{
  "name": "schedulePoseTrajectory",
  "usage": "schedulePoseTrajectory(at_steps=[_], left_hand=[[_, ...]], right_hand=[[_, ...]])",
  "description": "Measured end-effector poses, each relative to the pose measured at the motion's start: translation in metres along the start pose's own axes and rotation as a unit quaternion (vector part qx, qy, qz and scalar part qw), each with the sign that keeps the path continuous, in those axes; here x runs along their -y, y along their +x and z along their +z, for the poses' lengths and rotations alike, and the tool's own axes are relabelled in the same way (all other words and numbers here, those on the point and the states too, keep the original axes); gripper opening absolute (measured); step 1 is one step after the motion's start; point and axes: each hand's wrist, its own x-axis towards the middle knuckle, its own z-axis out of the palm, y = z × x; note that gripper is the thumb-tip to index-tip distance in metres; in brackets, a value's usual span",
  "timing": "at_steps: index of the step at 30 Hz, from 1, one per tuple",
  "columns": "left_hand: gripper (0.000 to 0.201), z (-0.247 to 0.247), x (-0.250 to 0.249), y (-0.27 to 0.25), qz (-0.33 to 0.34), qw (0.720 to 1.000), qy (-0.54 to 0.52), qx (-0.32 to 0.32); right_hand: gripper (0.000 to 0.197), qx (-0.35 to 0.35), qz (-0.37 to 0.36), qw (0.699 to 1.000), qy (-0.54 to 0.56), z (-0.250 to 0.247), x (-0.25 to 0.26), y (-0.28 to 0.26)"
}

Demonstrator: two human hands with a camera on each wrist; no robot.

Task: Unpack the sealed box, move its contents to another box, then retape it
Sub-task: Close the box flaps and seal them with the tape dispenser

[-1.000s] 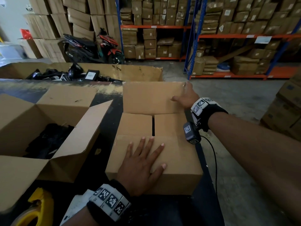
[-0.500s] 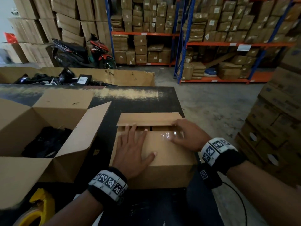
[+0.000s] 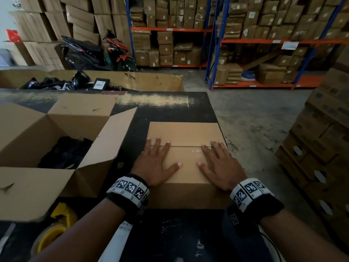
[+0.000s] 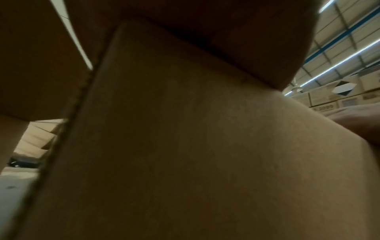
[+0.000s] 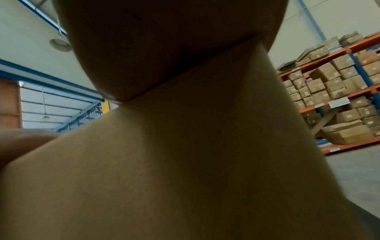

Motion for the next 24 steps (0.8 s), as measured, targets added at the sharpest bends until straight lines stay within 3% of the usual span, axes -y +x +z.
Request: schedulePoseTrajectory(at_steps=[6,14,24], left_hand=[[0.1,0.013,-0.007,-0.033,0.027,0.999,0.02,-0.002],[0.102,0.012,-0.01,-0.032,0.021,1.0,0.02,-0.002],[0.1,0.018,-0.01,-0.037,0.027,0.999,0.025,-0.027]], right_hand=[[0.077,-0.001,0.026,1.0,-0.014,-0.001,0.012,-0.047],[0.083,0.015,0.052,0.998,-0.036,0.001,0.029,-0.039],[0.083,-0.004,0.005,0.999,-0.049,0.011,0.027,-0.04]])
